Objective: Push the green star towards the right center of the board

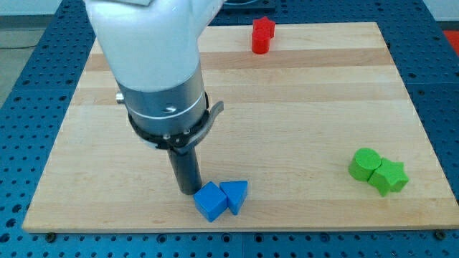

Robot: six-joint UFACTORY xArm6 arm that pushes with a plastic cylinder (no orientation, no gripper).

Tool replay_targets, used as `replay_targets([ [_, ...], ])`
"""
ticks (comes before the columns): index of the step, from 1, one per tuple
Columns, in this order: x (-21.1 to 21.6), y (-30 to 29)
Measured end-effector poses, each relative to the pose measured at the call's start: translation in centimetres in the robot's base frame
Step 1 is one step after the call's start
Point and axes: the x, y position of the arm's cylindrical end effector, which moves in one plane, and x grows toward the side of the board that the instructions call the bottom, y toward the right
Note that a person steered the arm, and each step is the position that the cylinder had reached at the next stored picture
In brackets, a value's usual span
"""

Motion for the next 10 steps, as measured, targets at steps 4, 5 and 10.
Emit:
replay_targets([
  [4,3.0,15.4],
  [5,4.5,20.7],
  [10,-2.9,29.5],
])
